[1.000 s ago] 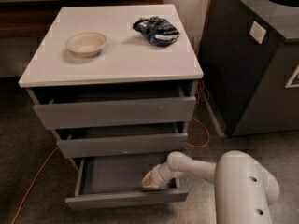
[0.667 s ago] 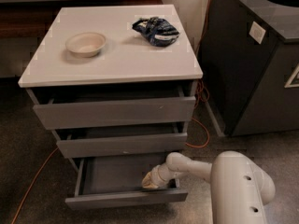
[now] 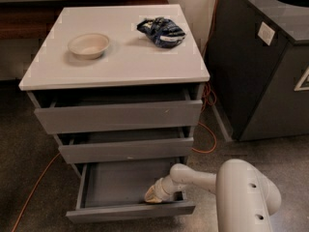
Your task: Open bottom drawer
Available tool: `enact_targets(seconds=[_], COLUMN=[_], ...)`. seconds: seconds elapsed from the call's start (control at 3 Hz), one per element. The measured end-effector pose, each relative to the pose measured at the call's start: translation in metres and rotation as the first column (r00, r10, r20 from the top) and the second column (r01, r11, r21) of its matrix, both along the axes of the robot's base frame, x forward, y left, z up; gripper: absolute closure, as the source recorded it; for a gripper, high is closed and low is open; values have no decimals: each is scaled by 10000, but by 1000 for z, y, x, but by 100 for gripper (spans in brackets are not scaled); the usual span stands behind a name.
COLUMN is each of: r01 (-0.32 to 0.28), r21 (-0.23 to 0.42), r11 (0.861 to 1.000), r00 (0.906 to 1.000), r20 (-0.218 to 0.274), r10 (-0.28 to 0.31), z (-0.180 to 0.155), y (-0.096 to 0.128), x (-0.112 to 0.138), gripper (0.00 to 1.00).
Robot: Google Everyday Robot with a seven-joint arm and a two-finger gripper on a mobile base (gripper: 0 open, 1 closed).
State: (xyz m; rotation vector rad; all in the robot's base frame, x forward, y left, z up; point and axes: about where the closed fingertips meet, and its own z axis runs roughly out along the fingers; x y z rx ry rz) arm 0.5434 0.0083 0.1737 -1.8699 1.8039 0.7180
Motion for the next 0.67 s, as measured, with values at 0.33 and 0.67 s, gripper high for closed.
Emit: enact_targets(seconds=[0.33, 0.67], r01=[7, 7], r21=[45, 65], r11=[10000, 10000], r00=[9998, 9993], r20=[-215, -377], r10=[-6, -4], z=[-2, -1], y=[0, 0], x=[-15, -28], gripper=[100, 100])
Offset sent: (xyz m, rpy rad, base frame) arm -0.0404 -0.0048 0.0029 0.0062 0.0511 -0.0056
